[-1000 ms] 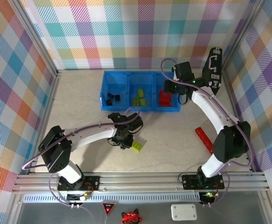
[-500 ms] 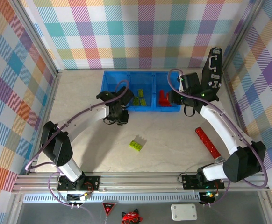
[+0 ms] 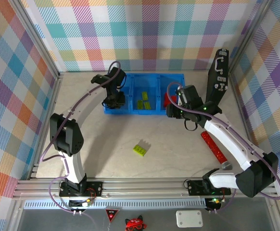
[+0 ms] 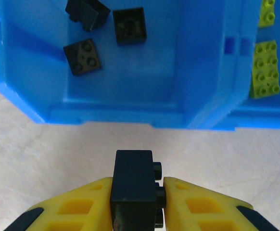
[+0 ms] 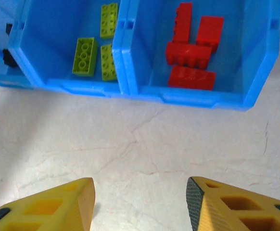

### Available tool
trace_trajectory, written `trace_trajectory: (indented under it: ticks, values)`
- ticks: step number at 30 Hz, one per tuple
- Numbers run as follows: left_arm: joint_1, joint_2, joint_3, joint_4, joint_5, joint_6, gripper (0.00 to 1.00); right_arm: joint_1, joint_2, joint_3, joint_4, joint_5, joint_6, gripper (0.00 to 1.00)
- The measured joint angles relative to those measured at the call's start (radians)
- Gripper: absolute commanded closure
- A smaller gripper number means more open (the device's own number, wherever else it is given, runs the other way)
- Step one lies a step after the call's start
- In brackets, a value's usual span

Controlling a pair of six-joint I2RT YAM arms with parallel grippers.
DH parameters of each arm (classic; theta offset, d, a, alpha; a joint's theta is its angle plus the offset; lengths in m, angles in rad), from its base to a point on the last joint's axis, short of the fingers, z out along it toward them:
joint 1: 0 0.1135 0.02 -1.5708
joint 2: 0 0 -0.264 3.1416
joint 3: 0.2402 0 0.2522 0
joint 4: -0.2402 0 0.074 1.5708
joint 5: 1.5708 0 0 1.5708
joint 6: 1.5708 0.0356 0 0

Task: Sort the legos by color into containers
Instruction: Place the lego in the container.

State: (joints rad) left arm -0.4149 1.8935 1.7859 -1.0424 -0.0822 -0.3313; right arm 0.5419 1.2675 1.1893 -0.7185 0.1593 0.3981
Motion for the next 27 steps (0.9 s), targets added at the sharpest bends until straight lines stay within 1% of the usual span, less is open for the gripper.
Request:
trace_trajectory:
  ticks: [6, 13, 21, 27]
  values:
    - [0.061, 0.142, 0.112, 0.024, 0.085, 0.012, 0.70, 0.043, -0.041, -0.038, -0.016, 0.025, 0.040, 0.46]
    - [0.086, 0.316, 0.249, 0.029, 0.151, 0.035, 0.69, 0.077, -0.071, -0.050, -0.045, 0.049, 0.068, 0.46]
    - [0.111, 0.400, 0.280, 0.032, 0.224, 0.038, 0.67, 0.138, -0.071, -0.059, -0.072, 0.058, 0.096, 0.46]
    - [0.123, 0.426, 0.281, 0.045, 0.259, 0.040, 0.65, 0.198, -0.045, -0.059, -0.071, 0.062, 0.108, 0.46]
